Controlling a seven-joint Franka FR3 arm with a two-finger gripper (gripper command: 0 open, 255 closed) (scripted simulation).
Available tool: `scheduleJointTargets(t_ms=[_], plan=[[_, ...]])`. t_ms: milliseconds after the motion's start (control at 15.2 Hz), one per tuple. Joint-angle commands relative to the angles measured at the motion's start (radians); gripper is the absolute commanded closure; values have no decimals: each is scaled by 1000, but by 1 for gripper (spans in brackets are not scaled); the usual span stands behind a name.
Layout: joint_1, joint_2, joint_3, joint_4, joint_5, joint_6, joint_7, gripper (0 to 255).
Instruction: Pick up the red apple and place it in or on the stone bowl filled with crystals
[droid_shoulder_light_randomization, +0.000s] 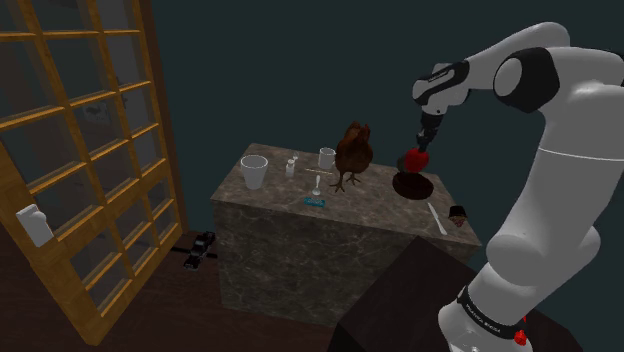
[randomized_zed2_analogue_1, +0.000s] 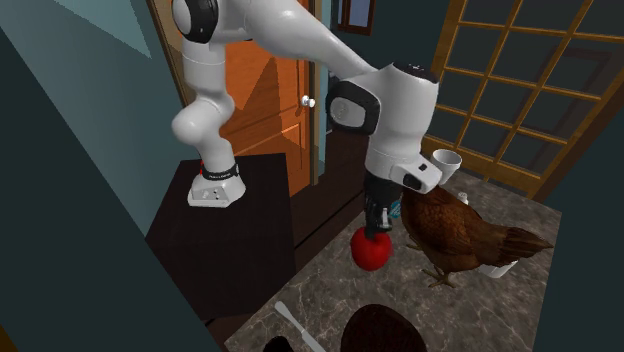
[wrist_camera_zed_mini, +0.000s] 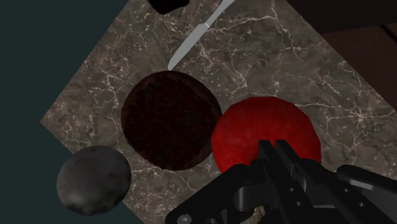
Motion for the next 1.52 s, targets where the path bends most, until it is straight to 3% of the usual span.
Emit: scheduleJointTargets(t_ms=[0,396,660,1452], plan=[[-39,69,-4,108,35,-41,-52,255],[-174,271,-1,439,121,-174,-169,255],[-290,446,16,750,174,-306,-221,255],[-272,461,23,610,180,-155,-221,255]])
